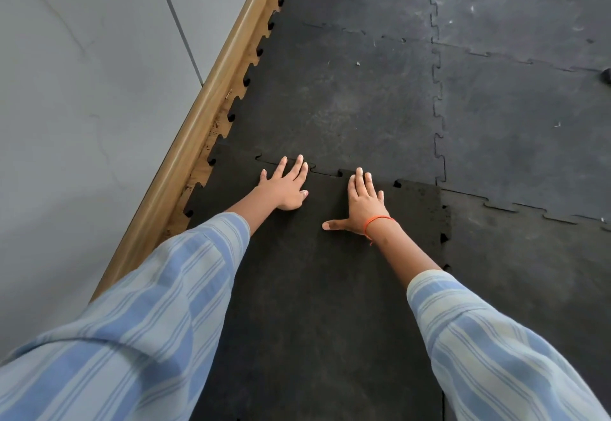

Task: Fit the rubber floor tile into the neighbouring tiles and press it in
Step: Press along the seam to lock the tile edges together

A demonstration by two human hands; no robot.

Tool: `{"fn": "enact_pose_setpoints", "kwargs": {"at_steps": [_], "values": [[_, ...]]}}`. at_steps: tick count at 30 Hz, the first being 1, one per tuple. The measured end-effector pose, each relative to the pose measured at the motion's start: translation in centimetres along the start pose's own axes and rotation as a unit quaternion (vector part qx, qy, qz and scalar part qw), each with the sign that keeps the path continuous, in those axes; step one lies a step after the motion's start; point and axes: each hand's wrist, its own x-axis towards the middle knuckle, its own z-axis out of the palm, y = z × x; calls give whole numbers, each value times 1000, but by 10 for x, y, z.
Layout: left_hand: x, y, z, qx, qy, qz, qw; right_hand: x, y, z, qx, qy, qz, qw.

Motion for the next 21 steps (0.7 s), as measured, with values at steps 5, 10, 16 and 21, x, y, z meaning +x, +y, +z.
{"fn": "enact_pose_setpoints", "kwargs": {"at_steps": [5, 10, 16, 21], "values": [[-4, 1, 2, 2, 27, -5, 1000, 4, -5, -10, -26, -49, 12, 998], [-7, 42, 17, 52, 60, 84, 993, -6, 12, -15, -14, -23, -16, 1000], [0, 62, 25, 58, 80, 94, 991, -10, 30, -4, -14, 19, -33, 999], [2, 61, 25, 79, 78, 97, 989, -3, 29, -7, -30, -13, -16, 999]]}}
